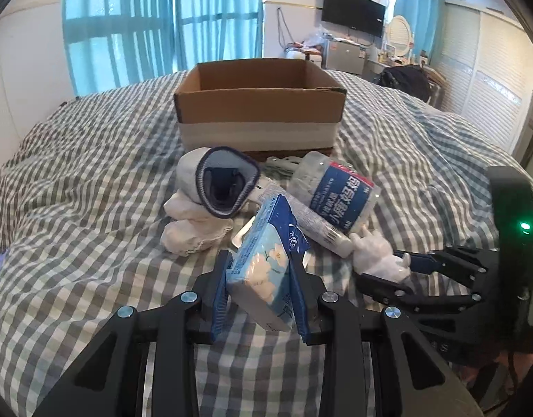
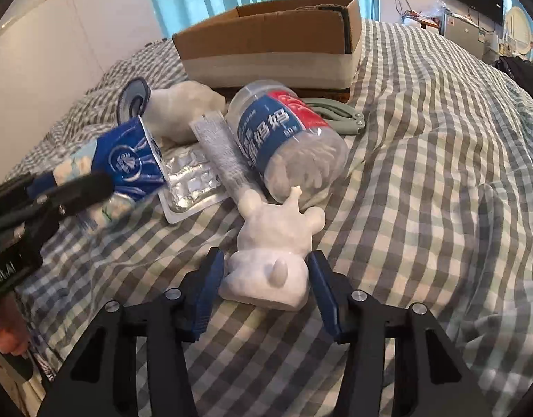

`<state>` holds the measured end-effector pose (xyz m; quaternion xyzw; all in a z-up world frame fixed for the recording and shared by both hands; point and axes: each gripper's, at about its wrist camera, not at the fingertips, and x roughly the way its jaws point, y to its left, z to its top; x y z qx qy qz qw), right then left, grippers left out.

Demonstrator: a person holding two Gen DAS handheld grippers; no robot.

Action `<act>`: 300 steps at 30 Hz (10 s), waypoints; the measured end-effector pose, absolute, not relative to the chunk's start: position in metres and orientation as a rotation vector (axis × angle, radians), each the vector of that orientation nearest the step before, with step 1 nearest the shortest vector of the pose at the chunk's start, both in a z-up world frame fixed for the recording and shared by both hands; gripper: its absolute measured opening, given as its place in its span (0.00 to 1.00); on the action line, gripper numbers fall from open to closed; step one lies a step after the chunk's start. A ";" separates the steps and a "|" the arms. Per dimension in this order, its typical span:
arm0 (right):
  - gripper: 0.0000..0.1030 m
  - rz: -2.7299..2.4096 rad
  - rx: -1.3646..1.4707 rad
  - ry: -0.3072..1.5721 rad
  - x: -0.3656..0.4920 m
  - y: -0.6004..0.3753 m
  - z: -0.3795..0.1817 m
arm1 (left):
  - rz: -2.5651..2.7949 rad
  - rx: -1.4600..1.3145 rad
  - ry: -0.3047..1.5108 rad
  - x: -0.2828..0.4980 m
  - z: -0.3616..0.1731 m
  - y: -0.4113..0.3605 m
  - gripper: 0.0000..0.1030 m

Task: Organize objects
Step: 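Carry both held items over the box and open both tools to drop them, then grasp the white sock with the left tool while the right tool grasps the floss jar, then carry the sock and floss jar over the box and release both, then grasp the lace sock with the left tool while the right tool grasps the toothpaste tube, then lower the sock and toothpaste tube into the box and open both tools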

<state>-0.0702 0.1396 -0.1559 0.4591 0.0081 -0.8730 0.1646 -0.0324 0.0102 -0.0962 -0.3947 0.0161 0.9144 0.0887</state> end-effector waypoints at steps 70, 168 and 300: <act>0.92 -2.788 0.573 0.038 -0.152 0.141 0.077 | 3.029 -0.842 -0.001 -0.160 0.033 -0.013 1.00; 0.60 -2.776 0.665 0.294 -0.168 0.107 0.062 | 2.893 -0.716 -0.078 -0.173 0.049 0.007 0.28; 0.25 -2.657 0.823 0.203 -0.160 0.117 0.011 | 2.877 -0.816 -0.005 -0.159 0.010 0.021 0.17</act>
